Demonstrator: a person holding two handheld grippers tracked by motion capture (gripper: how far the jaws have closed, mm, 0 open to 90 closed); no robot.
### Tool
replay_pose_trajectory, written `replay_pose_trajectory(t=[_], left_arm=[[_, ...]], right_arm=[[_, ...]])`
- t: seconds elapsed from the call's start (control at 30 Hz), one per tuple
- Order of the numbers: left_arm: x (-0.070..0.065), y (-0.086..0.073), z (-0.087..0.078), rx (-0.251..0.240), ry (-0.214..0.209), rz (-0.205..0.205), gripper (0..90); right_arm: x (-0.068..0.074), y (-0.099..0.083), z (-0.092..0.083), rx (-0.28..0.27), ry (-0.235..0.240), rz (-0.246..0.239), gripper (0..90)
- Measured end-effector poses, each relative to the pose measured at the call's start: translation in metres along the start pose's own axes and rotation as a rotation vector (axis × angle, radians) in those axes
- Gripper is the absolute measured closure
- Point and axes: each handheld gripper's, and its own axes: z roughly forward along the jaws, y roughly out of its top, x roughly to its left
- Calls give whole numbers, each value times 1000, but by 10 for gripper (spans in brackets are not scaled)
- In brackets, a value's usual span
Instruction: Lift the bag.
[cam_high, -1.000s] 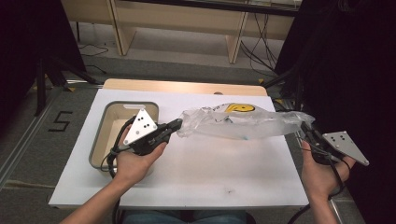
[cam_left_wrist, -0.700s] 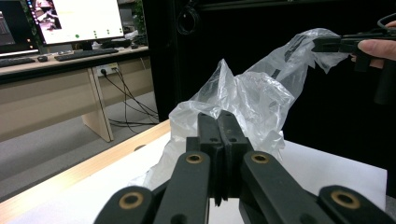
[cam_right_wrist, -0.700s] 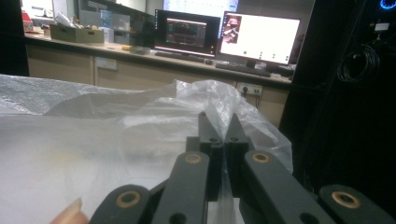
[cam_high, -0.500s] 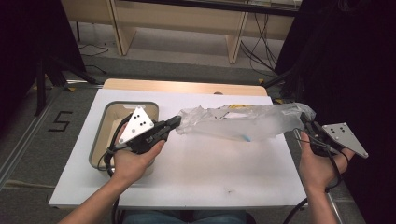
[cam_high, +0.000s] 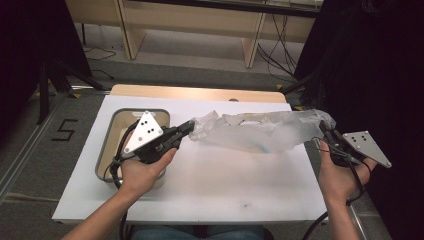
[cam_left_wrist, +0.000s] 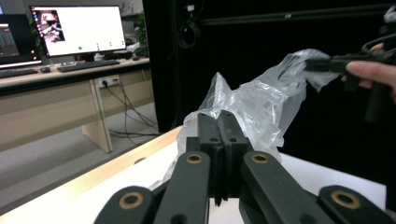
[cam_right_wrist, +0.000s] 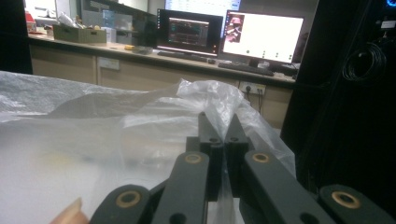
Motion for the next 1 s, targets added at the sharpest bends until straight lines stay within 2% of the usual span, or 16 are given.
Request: replay_pose_trajectory(t=[0.17,0.3,0.4,0.6,0.77,1.0], left_arm=[[-7,11,-2,-38,-26,2,897],[-16,23,-2,-74,-49,22,897],[-17,31,-1,-97,-51,29,897],[-6,35,4,-100,-20,23,897],[7,31,11,-80,23,9,897],[22,27,22,-50,79,16,896]], right_arm=[[-1,1,-1,-5,-4,2,900],[-1,3,-1,-12,-6,3,900],[-1,5,0,-17,-8,6,900],[-1,6,3,-18,-2,10,900],[0,6,6,-15,1,12,900],[3,6,15,-9,6,16,900]])
